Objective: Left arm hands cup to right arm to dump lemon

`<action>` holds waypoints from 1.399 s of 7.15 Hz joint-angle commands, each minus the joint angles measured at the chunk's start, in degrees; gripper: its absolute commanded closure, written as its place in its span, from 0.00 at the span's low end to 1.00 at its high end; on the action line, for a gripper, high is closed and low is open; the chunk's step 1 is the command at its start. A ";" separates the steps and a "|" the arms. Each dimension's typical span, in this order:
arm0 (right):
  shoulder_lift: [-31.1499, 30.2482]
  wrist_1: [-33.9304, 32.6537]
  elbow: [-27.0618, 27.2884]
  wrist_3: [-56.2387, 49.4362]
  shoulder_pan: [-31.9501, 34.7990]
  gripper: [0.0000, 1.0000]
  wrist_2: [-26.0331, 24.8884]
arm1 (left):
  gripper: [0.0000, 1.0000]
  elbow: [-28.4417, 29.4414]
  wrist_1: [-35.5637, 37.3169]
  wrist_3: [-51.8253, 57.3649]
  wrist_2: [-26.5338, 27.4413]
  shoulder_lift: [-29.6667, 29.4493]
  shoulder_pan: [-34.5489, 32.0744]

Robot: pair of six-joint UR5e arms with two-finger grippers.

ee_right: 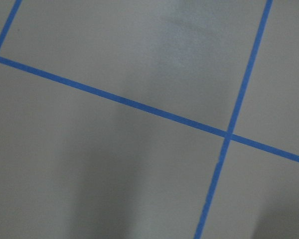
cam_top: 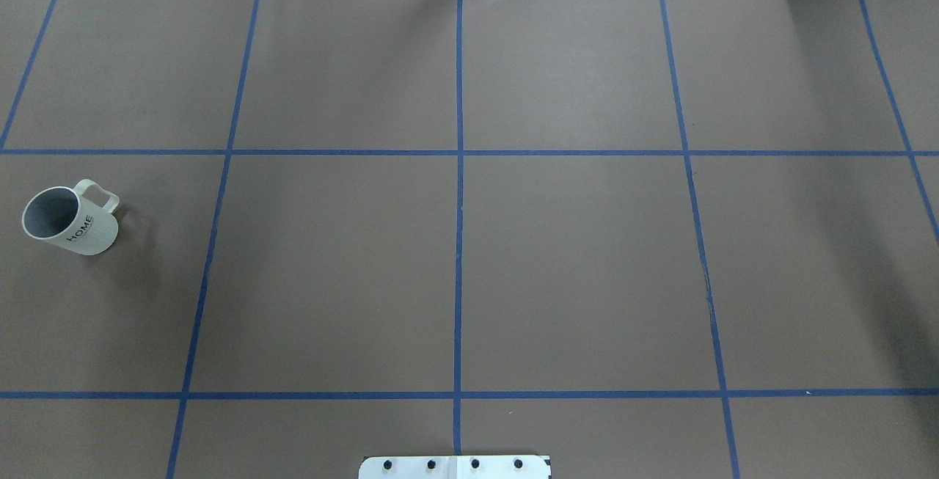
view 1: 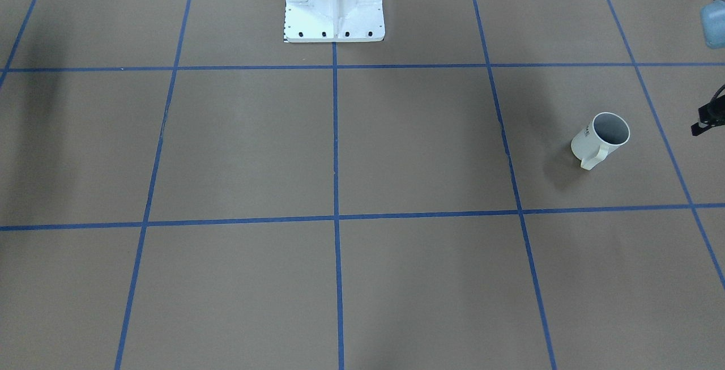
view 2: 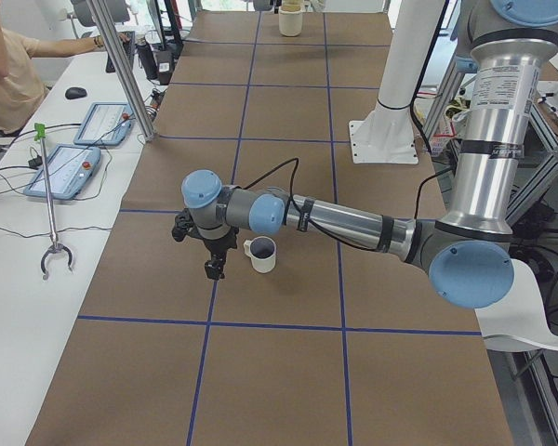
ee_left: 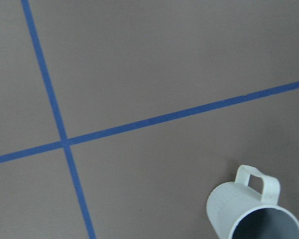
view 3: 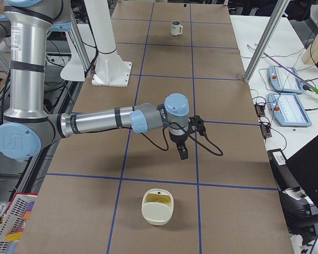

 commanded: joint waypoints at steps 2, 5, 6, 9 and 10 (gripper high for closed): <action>1.64 -8.86 0.39 -9.41 6.68 0.00 -0.68 | 0.00 -1.40 0.21 2.62 -0.10 2.82 -1.98; -0.91 -9.03 -0.23 -11.45 6.07 0.00 -2.71 | 0.00 -4.78 0.13 2.61 0.16 5.20 -4.97; -1.09 -9.12 -0.32 -10.66 6.07 0.00 -2.36 | 0.00 -4.26 0.22 2.52 1.73 5.29 -5.07; -1.18 -9.82 -0.32 -10.48 6.07 0.00 -2.00 | 0.00 -4.26 0.39 2.52 2.89 5.37 -4.98; -1.09 -10.61 -0.23 -10.31 6.07 0.00 -0.87 | 0.00 -4.17 0.48 2.26 2.54 5.29 -4.98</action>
